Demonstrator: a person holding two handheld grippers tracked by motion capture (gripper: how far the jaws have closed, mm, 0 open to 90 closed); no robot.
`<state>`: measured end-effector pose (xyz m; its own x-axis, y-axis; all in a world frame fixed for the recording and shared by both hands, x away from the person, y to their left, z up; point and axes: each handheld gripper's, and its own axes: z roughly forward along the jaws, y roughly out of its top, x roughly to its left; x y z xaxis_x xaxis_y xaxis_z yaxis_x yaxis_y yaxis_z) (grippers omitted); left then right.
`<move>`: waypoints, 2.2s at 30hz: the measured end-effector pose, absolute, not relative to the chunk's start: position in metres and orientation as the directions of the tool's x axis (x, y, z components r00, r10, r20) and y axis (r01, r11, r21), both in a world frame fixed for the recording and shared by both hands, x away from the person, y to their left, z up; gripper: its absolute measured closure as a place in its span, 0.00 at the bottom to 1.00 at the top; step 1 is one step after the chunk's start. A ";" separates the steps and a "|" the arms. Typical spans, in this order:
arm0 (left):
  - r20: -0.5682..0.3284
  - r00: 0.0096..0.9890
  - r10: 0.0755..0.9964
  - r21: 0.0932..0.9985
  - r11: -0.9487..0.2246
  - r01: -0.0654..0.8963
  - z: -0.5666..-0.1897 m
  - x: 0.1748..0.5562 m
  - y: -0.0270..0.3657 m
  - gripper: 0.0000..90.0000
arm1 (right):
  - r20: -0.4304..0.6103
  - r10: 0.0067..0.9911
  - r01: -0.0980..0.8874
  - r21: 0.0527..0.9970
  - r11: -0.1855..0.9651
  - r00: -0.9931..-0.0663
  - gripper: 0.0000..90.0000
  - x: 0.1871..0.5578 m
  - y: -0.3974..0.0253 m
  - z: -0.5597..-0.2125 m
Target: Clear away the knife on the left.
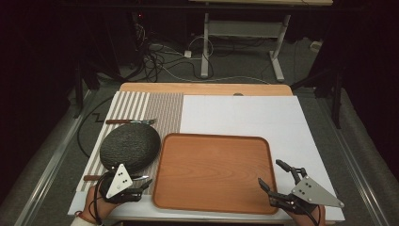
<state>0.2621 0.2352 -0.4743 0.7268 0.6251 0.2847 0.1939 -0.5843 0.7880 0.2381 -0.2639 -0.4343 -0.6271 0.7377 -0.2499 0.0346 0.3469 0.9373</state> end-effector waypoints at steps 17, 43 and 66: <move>0.280 0.752 0.597 0.783 -0.595 0.181 -0.475 0.264 0.226 0.22 | -0.301 0.695 0.002 0.917 0.399 -0.653 0.26 0.239 -0.253 -0.438; 0.295 0.712 0.637 0.756 -0.611 0.233 -0.466 0.247 0.255 0.22 | -0.326 0.606 -0.016 0.888 0.459 -0.726 0.26 0.261 -0.231 -0.451; 0.123 0.630 0.766 0.651 -0.542 0.532 -0.483 0.272 0.347 0.19 | -0.320 0.595 0.001 0.880 0.475 -0.737 0.25 0.264 -0.231 -0.455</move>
